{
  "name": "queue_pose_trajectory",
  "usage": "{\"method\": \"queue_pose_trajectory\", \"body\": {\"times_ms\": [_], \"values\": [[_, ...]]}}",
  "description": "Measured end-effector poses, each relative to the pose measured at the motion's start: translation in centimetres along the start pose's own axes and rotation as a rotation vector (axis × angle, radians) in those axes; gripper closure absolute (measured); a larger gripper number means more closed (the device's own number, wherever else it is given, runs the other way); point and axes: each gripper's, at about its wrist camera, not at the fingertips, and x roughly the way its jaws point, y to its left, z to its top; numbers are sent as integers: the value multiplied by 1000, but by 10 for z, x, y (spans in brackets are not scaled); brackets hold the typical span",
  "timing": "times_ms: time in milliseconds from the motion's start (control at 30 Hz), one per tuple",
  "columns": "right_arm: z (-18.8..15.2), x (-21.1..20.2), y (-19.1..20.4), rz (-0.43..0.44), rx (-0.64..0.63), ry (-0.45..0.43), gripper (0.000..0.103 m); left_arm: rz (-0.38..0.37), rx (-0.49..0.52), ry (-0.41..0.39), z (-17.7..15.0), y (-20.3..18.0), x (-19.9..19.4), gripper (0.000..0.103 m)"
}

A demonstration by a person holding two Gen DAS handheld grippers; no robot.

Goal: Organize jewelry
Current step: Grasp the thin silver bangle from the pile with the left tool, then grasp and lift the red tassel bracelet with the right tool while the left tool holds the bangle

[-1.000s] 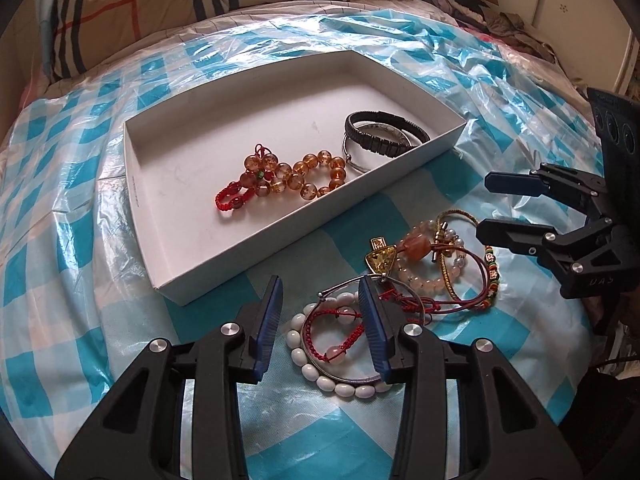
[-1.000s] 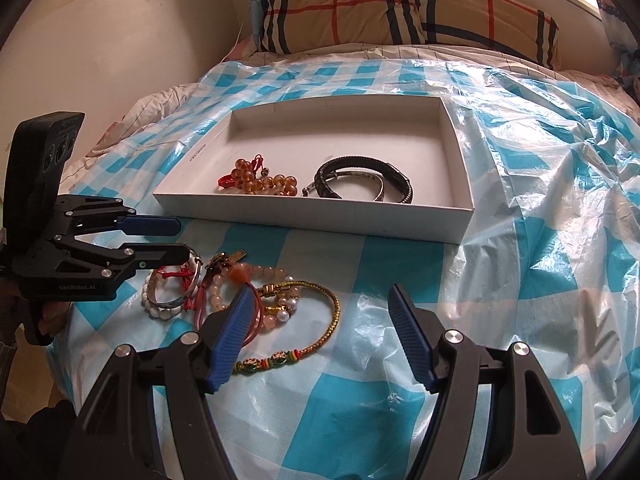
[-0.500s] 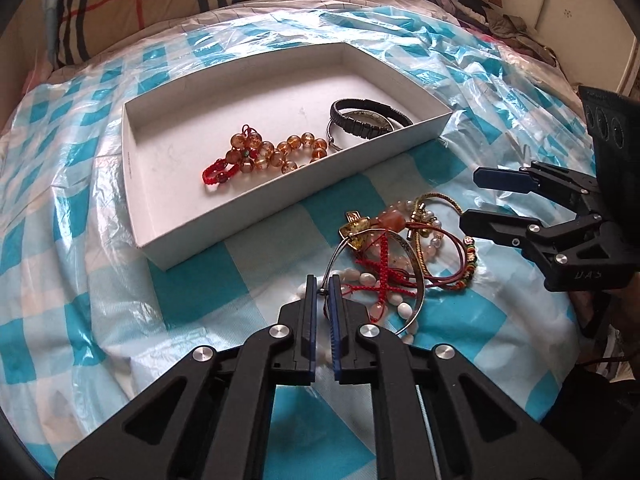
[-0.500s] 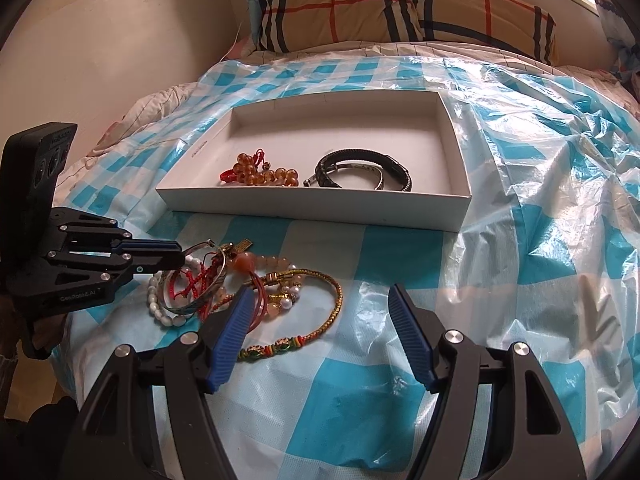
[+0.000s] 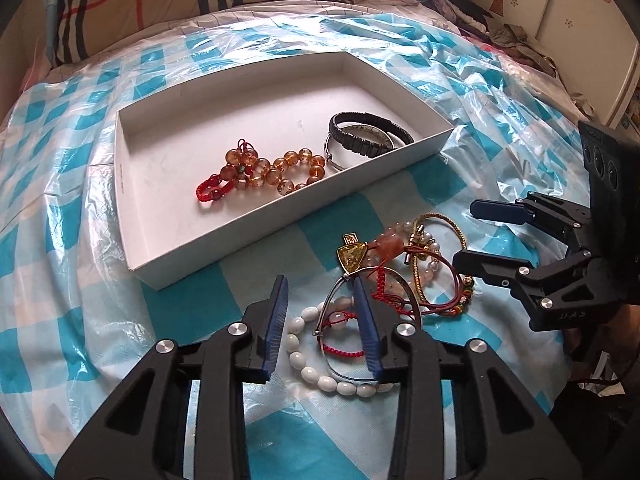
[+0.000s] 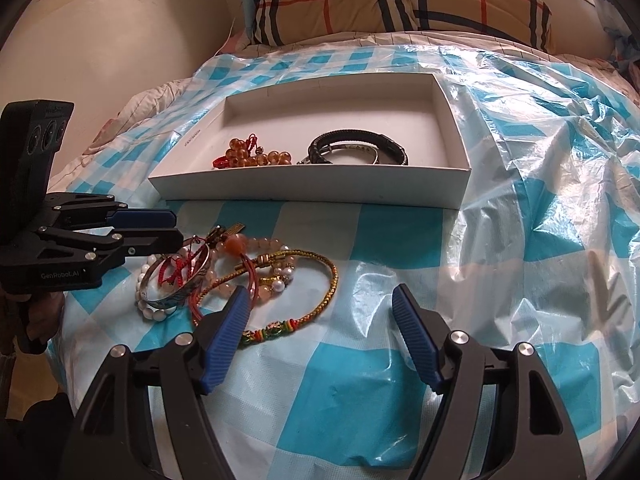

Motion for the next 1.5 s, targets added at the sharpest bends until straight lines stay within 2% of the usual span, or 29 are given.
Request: {"method": "queue_pose_trajectory", "body": {"times_ms": [33, 67, 100, 167, 267, 433, 567, 733, 933, 1100, 1233, 1300, 1500], "values": [[0, 0, 0, -1, 0, 0, 32, -4, 0, 12, -1, 0, 3, 72], [0, 0, 0, -1, 0, -1, 32, -13, -4, 22, -2, -1, 5, 89], [0, 0, 0, -2, 0, -2, 32, -14, 1, 22, -4, -1, 4, 95], [0, -1, 2, -6, 0, -9, 32, -10, -2, 8, -6, -3, -1, 101], [-1, -8, 5, -13, -10, -36, 32, -7, -61, -28, -10, 4, -13, 101], [-2, -19, 19, 20, -61, -57, 32, -55, -183, -121, -18, 22, -41, 100], [1, -19, 36, 65, -120, -43, 32, -147, -290, -184, -31, 37, -58, 100], [10, -13, 61, 116, -209, -21, 32, -198, -371, -206, -48, 52, -67, 100], [18, 1, 87, 187, -279, 17, 33, -196, -426, -199, -67, 65, -68, 100], [29, 22, 91, 232, -261, 69, 43, -195, -453, -203, -74, 75, -67, 100], [32, 39, 88, 218, -236, 128, 67, -193, -456, -205, -75, 78, -66, 100], [31, 39, 86, 211, -225, 127, 85, -186, -452, -203, -75, 77, -65, 100], [29, 23, 73, 218, -162, 80, 96, -83, -400, -160, -73, 70, -58, 100]]}}
